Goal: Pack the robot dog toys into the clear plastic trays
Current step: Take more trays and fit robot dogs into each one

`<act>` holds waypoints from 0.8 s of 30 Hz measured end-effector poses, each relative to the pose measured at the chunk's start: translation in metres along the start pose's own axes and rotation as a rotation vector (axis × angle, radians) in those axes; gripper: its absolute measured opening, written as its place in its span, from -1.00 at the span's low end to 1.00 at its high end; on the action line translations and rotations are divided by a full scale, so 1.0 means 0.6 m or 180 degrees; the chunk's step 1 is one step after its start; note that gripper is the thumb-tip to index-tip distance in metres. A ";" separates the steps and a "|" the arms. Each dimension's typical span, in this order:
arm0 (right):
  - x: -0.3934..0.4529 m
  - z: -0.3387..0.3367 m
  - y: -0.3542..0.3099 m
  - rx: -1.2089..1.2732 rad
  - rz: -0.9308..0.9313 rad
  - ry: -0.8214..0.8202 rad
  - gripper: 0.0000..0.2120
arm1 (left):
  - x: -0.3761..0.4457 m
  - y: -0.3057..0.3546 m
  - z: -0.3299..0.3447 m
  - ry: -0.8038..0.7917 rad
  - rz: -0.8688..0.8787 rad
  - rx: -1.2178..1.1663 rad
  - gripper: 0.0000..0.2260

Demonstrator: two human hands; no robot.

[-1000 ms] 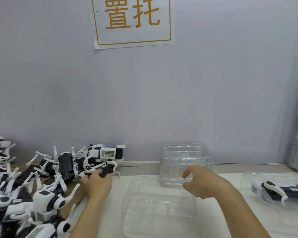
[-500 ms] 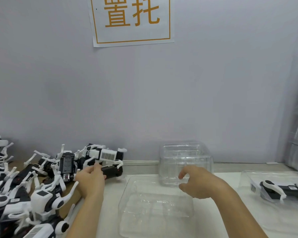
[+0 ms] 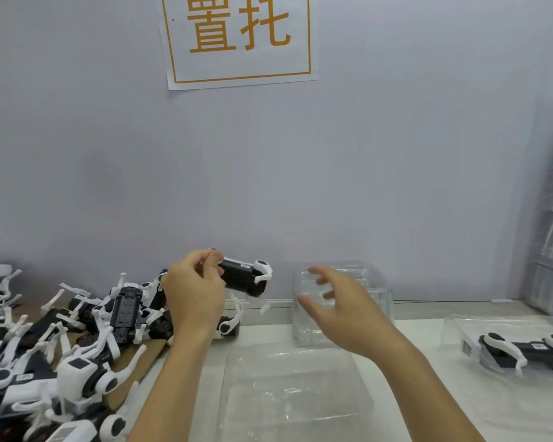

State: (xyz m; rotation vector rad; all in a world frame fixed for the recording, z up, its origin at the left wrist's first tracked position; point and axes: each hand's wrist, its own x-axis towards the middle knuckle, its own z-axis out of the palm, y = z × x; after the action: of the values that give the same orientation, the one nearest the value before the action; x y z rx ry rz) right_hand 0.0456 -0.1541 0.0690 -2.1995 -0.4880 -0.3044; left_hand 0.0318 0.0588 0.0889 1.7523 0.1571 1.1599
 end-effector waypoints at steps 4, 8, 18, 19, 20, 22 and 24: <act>-0.001 0.013 -0.024 0.0442 -0.0322 0.0217 -0.26 | -0.004 0.038 0.007 -0.0669 0.0159 -0.0414 -0.83; -0.002 0.014 -0.030 0.0406 -0.0428 0.0298 -0.53 | -0.023 0.062 0.023 -0.1333 0.0330 -0.0655 -0.85; -0.009 -0.032 -0.017 0.2196 0.0416 -0.0890 -0.38 | -0.027 0.063 0.030 -0.1765 0.0441 -0.0753 -0.77; -0.007 -0.029 -0.019 0.2221 0.0492 -0.0741 -0.47 | -0.029 0.064 0.031 -0.1822 0.0484 -0.0744 -0.76; -0.005 -0.024 -0.020 0.2087 0.0474 -0.0612 -0.59 | -0.031 0.066 0.033 -0.1906 0.0548 -0.0709 -0.75; -0.005 -0.016 -0.023 0.1617 0.0301 -0.0418 -0.82 | -0.036 0.070 0.037 -0.2099 0.0720 -0.0556 -0.75; -0.005 -0.012 -0.020 0.1485 0.0266 -0.0211 -0.91 | -0.041 0.073 0.039 -0.2283 0.0820 -0.0441 -0.80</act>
State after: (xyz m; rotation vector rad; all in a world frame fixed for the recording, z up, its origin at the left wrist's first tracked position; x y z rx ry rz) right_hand 0.0373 -0.1535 0.0807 -1.7723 -0.4497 -0.0617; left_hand 0.0196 0.0079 0.1061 1.9887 -0.5785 0.6292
